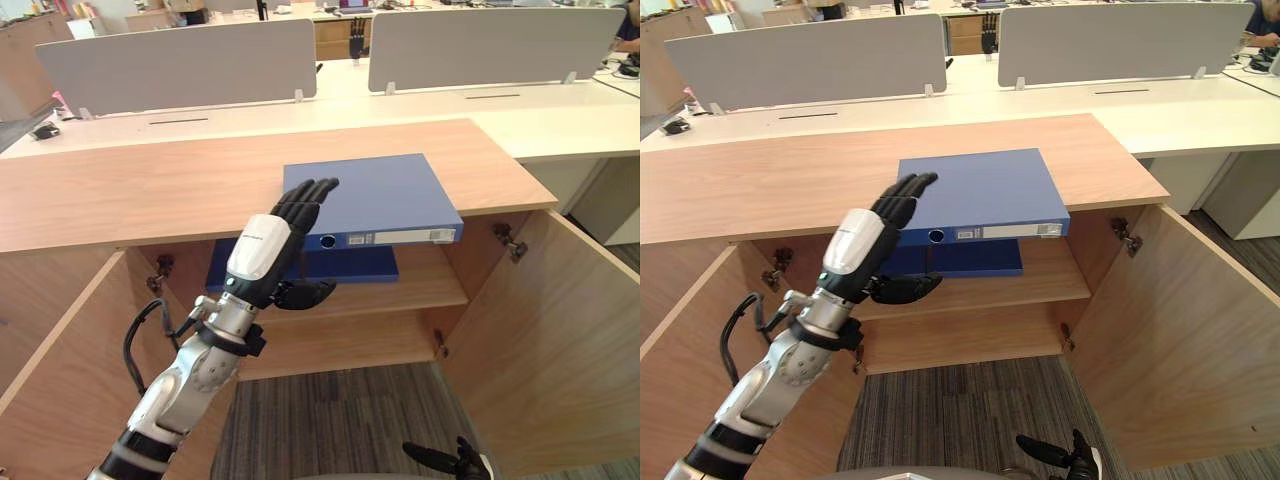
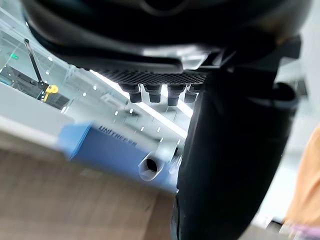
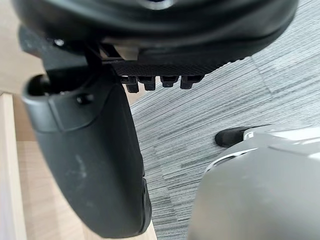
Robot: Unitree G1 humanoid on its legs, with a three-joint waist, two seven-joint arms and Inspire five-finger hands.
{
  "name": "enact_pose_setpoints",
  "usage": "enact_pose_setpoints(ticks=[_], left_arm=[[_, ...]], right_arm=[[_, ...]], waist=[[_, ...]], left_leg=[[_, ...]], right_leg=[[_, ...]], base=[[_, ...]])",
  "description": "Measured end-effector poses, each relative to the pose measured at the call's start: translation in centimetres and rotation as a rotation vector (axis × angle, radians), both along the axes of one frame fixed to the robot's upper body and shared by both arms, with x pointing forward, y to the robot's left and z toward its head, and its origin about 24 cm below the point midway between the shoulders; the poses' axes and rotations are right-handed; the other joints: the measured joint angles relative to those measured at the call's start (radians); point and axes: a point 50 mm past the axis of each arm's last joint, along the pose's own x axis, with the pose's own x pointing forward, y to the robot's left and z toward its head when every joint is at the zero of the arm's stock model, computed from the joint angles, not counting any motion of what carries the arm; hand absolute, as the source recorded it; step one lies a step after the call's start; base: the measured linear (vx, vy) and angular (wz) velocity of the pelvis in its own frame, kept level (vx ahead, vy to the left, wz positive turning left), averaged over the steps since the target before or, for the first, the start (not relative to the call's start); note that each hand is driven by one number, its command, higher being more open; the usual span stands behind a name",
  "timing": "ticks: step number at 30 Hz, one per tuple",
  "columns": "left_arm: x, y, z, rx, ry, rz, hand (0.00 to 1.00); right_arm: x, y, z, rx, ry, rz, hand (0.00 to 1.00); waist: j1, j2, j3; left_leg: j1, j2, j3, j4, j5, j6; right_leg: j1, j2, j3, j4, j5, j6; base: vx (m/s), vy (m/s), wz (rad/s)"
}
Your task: Walk over to the cabinet, pick up the folder, carry it to the office cabinet, place the folder inside the office cabinet, then close the office cabinet door
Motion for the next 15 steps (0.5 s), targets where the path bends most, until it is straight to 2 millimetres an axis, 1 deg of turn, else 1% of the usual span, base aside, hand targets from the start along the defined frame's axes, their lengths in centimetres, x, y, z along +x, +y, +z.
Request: enact_pose_setpoints(ticks=[1, 2, 3, 4, 6, 9, 11, 13, 15], left_arm=[[0.2, 0.1, -0.2, 0.013, 0.006, 0.013, 1.0], [0.6, 0.2, -0.5, 0.037, 0.007, 0.046, 0.0], [0.8, 0.2, -0.4, 0.049, -0.007, 0.065, 0.0], [2.4, 0.2, 1.3, 0.058, -0.113, 0.164, 0.0], [2.8, 0.1, 2.0, 0.037, -0.142, 0.179, 0.0], [2.9, -0.2, 2.8, 0.046, -0.204, 0.179, 0.0], [2.8, -0.4, 3.6, 0.014, -0.227, 0.182, 0.0], [2.2, -0.7, 3.6, -0.036, -0.209, 0.164, 0.0], [1.4, -0.9, 3.1, -0.06, -0.185, 0.138, 0.0]], right_arm=[[0.0, 0.0, 0.0, 0.0, 0.001, 0.003, 1.0], [0.0, 0.1, 0.0, 0.003, 0.001, 0.005, 1.0], [0.0, 0.1, 0.0, 0.005, 0.0, 0.006, 1.0], [0.5, 0.2, 0.1, 0.015, -0.015, 0.012, 1.0], [0.8, 0.2, 0.2, 0.016, -0.027, 0.016, 1.0], [0.8, 0.2, 0.2, 0.017, -0.03, 0.017, 1.0], [0.9, 0.3, 0.2, 0.02, -0.032, 0.015, 1.0], [0.9, 0.4, 0.2, 0.024, -0.036, 0.012, 1.0], [0.9, 0.6, 0.2, 0.029, -0.038, 0.008, 1.0]], waist=[[0.0, 0.0, 0.0], [0.0, -0.001, 0.0], [0.001, -0.002, 0.001], [0.001, -0.006, 0.002], [0.001, -0.006, 0.001], [-0.002, -0.008, 0.001], [-0.003, -0.01, 0.001], [-0.002, -0.011, 0.001], [-0.002, -0.012, 0.001]], left_leg=[[-0.003, 0.0, 0.002, 0.0, -0.001, -0.001], [-0.01, 0.0, 0.005, 0.0, -0.002, -0.001], [-0.015, 0.0, 0.006, 0.0, -0.003, -0.001], [-0.022, -0.001, 0.007, 0.004, -0.013, -0.003], [-0.022, 0.0, 0.006, 0.005, -0.015, -0.006], [-0.02, 0.0, 0.005, 0.002, -0.018, -0.007], [-0.017, 0.001, 0.005, 0.0, -0.02, -0.008], [-0.017, 0.001, 0.005, 0.0, -0.023, -0.007], [-0.017, 0.0, 0.005, 0.0, -0.025, -0.007]], right_leg=[[-0.004, 0.0, 0.002, -0.001, 0.0, 0.0], [-0.012, 0.001, 0.004, -0.003, 0.001, -0.001], [-0.016, 0.001, 0.005, -0.006, 0.003, -0.001], [-0.013, 0.004, 0.01, -0.037, 0.021, 0.006], [-0.011, 0.005, 0.009, -0.042, 0.021, 0.006], [-0.004, 0.006, 0.009, -0.053, 0.023, 0.003], [0.0, 0.007, 0.009, -0.055, 0.023, 0.003], [0.002, 0.007, 0.008, -0.059, 0.023, 0.003], [0.003, 0.007, 0.008, -0.062, 0.023, 0.002]], base=[[0.04, -0.004, -0.06], [0.03, -0.003, -0.06], [0.14, -0.036, -0.15], [0.14, -0.05, -0.13], [0.07, -0.056, -0.07], [0.0, -0.043, -0.01], [-0.03, -0.046, -0.01], [-0.04, -0.044, 0.0], [-0.03, -0.04, 0.0]])
